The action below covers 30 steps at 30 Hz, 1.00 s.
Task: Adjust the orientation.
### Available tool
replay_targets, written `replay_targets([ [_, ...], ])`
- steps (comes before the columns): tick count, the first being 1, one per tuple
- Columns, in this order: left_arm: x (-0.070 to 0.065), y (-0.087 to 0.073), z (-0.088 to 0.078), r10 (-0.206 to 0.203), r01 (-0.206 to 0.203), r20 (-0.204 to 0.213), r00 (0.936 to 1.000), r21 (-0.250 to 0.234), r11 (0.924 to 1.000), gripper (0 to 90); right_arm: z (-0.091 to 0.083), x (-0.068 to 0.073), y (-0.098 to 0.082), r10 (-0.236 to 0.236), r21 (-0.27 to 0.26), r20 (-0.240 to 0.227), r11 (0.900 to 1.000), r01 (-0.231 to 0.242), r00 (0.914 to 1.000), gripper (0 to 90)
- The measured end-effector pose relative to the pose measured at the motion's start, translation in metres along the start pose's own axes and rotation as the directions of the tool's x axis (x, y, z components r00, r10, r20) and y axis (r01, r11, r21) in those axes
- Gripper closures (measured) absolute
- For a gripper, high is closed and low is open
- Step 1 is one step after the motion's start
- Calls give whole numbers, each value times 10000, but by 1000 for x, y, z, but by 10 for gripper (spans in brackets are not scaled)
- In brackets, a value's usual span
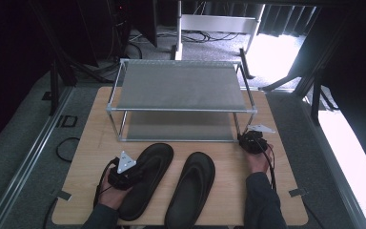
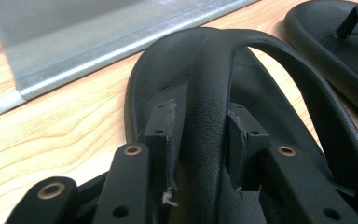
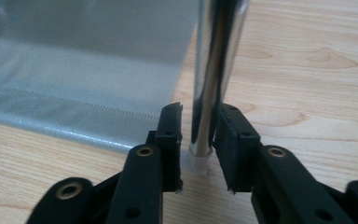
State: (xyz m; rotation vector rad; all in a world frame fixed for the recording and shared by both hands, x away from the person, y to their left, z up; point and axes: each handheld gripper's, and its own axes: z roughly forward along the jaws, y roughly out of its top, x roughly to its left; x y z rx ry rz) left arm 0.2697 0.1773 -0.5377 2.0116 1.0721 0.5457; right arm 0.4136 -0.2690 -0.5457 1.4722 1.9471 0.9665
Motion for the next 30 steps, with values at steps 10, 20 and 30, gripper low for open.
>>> replay_targets([
  [10, -1, 1, 1, -32, 32, -74, 10000, -40, 10000, 697, -2, -1, -4, 46, -107, 4, 9999, -46, 10000, 791],
  [20, 1, 4, 2, -161, 160, -68, 9998, -108, 9998, 725, -3, -1, -6, 49, -59, -50, 10000, -49, 10000, 788],
  [30, 0, 9, 0, -339, 339, -9, 9994, -289, 9990, 727, -1, -1, -8, 80, -8, -6, 10000, -80, 10000, 784],
])
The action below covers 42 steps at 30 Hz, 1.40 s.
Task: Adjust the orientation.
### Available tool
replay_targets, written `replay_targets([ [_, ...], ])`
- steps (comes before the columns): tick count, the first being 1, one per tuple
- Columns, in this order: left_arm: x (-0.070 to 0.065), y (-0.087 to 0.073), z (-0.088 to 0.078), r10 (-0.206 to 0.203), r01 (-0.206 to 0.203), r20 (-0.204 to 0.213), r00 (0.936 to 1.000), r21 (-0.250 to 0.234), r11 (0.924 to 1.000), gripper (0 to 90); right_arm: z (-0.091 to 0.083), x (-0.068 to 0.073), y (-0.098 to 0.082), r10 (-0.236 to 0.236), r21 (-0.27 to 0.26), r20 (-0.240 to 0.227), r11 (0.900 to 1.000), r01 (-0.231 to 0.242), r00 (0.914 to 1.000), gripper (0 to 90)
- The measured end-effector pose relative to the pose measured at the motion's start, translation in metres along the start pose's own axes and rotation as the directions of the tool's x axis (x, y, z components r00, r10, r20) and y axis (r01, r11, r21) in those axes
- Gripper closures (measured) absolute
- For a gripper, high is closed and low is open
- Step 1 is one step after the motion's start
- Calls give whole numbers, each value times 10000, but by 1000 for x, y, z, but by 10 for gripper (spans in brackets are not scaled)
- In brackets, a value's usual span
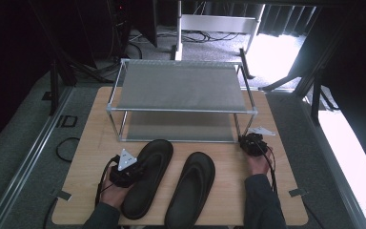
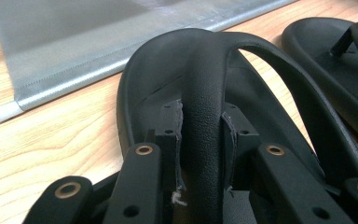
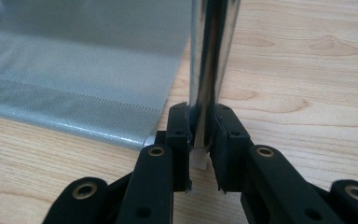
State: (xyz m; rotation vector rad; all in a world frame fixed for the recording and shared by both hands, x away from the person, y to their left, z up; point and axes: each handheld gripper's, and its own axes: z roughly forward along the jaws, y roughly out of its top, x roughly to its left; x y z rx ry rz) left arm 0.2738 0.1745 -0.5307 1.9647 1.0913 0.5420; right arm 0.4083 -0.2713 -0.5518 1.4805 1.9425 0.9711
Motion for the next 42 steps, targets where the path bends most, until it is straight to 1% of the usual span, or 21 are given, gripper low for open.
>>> replay_targets([
  [3, 0, 3, 3, -49, 49, -40, 10000, -40, 10000, 726, 0, 0, 0, -16, -15, 4, 10000, 16, 10000, 785],
  [9, -3, 13, 11, 5, -7, -115, 9999, -190, 9998, 726, 0, 0, 0, -126, 3, -29, 9999, 126, 9999, 788],
  [13, -3, 20, 20, 26, -30, -148, 9999, -283, 9996, 726, 0, 0, 0, -161, 3, -15, 9999, 161, 9999, 788],
  [16, -2, 25, 29, -78, 72, -210, 9997, -322, 9995, 726, 0, -1, 1, -156, 9, -61, 9999, 156, 9999, 787],
  [23, -2, 38, 44, 72, -84, -353, 9994, -340, 9994, 726, 0, -1, 0, -177, 2, -53, 9998, 177, 9998, 787],
  [30, -2, 48, 58, -192, 168, -537, 9984, -452, 9988, 725, 0, -1, 0, -171, -13, -99, 9999, 171, 9998, 785],
  [32, -2, 50, 61, -199, 169, -617, 9979, -482, 9987, 725, 0, -1, 0, -174, -15, -90, 9998, 174, 9998, 785],
  [42, -4, 56, 76, -583, 522, -1096, 9923, -578, 9970, 725, 0, -1, 0, -155, -21, -42, 9999, 155, 9999, 786],
])
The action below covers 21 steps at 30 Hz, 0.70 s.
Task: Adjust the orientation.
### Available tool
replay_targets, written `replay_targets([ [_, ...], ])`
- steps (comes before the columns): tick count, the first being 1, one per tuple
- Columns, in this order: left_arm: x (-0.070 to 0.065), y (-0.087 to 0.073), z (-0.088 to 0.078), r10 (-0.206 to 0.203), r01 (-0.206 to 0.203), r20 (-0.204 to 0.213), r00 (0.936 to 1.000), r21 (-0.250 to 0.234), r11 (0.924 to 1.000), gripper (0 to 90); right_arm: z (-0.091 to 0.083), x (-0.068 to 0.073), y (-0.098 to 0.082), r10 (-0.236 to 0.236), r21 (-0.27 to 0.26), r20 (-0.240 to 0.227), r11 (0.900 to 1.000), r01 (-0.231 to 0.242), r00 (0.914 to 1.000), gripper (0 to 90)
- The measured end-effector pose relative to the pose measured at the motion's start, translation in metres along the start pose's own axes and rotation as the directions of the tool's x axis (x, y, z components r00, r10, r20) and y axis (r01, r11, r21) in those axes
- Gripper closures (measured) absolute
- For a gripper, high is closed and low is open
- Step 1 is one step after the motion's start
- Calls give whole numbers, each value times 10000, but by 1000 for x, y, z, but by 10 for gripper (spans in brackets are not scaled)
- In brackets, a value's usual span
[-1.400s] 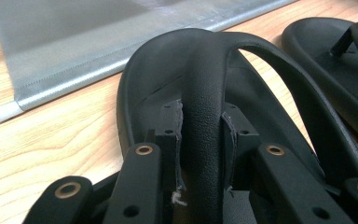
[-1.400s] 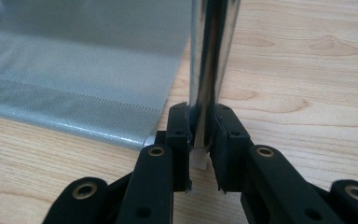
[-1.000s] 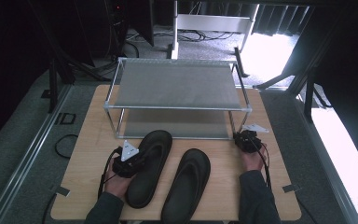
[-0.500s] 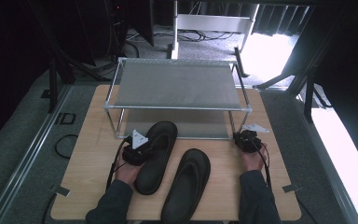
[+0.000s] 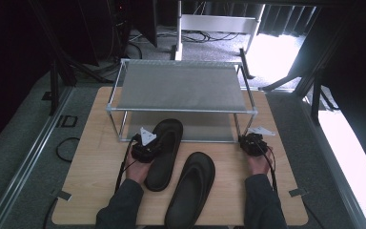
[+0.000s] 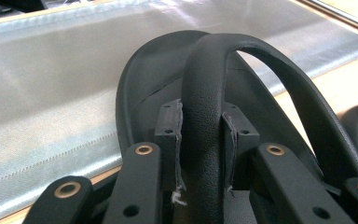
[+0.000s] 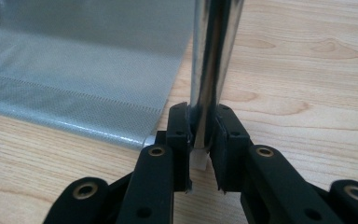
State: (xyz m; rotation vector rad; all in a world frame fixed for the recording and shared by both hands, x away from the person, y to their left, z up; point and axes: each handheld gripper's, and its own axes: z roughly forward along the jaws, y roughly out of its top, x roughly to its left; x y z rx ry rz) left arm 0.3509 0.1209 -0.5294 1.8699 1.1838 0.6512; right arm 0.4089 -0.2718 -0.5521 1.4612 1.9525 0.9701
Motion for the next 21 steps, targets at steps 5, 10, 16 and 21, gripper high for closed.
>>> replay_targets([
  [5, -4, 4, 6, -142, 141, -189, 9997, -43, 9999, 723, 0, 0, 0, 5, -13, 19, 10000, -5, 10000, 786],
  [10, -7, 7, 10, -329, 326, -428, 9985, -96, 9994, 723, 0, 0, 0, 5, -16, 16, 10000, -5, 10000, 786],
  [16, -7, 7, 17, -558, 558, -590, 9967, -11, 9984, 720, 0, 0, 0, -3, -16, 25, 10000, 3, 10000, 786],
  [21, -6, 6, 18, -627, 623, -360, 9974, -100, 9980, 656, 0, 1, 0, -4, -22, 34, 10000, 4, 10000, 786],
])
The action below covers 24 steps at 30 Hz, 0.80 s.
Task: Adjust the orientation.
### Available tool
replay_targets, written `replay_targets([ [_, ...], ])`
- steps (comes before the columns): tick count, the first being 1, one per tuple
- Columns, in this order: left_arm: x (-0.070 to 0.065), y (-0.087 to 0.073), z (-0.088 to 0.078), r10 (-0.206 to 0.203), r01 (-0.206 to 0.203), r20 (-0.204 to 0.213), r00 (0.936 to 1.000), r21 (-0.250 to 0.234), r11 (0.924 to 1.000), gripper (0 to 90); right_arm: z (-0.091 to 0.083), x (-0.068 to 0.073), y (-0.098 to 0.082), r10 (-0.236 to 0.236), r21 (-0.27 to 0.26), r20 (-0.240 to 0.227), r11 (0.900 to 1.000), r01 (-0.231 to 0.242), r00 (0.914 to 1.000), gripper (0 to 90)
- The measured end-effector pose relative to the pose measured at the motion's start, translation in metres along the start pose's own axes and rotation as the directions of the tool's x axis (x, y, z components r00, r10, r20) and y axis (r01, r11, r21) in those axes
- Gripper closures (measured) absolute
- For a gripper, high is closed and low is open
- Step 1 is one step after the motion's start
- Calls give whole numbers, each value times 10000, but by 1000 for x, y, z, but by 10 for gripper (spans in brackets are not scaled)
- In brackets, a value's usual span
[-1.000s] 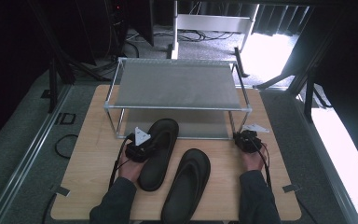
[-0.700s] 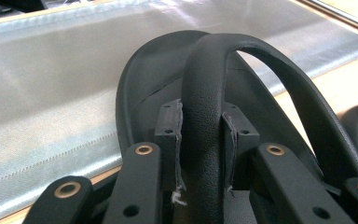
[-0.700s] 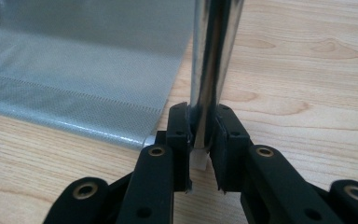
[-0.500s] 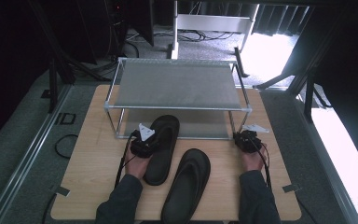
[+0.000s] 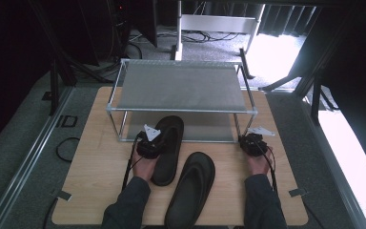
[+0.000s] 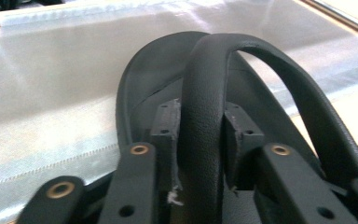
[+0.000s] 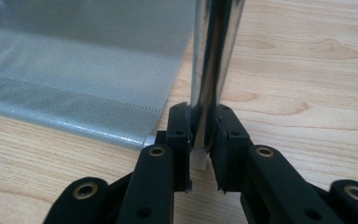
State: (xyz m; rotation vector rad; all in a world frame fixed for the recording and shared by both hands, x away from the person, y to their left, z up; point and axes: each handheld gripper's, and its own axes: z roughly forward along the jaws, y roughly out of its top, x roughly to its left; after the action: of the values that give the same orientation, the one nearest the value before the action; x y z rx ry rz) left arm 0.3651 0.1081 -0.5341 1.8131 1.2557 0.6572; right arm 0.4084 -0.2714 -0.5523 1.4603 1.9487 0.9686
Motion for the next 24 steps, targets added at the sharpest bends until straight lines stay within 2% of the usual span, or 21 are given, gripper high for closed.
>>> replay_targets([
  [9, 0, -3, -7, 75, -74, 296, 9995, -48, 10000, 495, 0, 0, 0, 9, -1, 11, 10000, -9, 10000, 786],
  [19, 5, -9, -22, 115, -112, 469, 9988, -77, 9999, 468, 0, 0, 0, -5, -19, 17, 10000, 5, 10000, 786],
  [24, 7, -11, -26, 113, -115, 779, 9969, 20, 9999, 467, 0, 0, 0, -9, -31, 38, 10000, 9, 10000, 786],
])
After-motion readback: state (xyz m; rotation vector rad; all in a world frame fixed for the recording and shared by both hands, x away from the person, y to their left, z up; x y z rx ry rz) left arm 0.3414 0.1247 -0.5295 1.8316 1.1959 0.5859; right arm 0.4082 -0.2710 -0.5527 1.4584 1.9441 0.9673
